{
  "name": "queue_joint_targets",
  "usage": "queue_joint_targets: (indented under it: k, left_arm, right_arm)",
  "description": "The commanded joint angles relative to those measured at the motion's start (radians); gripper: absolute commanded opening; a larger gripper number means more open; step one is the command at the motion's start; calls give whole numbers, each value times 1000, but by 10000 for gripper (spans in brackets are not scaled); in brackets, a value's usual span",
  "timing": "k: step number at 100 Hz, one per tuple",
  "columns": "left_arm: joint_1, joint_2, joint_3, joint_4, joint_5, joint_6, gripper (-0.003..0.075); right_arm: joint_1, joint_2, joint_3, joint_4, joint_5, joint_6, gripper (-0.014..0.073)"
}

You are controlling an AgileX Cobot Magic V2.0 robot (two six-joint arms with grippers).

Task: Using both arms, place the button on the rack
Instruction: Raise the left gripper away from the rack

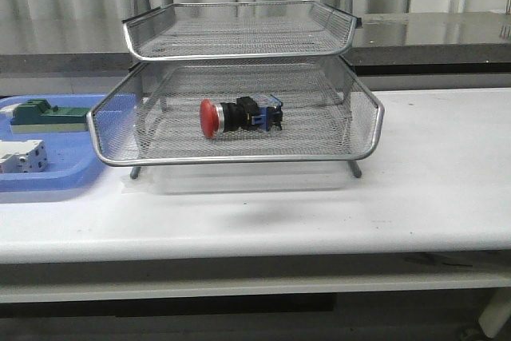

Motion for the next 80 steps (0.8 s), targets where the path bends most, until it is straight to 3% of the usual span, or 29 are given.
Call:
queue_joint_targets:
  k: [1,18,41,65,80]
  left_arm:
    - [2,-97,76,-57,-184,-11,418]
    - [2,-303,311,-113,-368,-11,418]
    - [2,-539,541,-120,-521,-11,418]
    - [2,-654,648,-141,-647,-11,417]
    - [2,-656,649,-141,-657,-11,417]
  right_arm:
    - [-4,6,-24,-11,-51,0,-67]
    - [-4,6,-24,-11,-51,0,-67]
    - [-4,6,-24,-11,-51,0,-67]
    - [-4,6,-24,-11,-51,0,-67]
    - [-4,6,-24,-11,-51,0,-67]
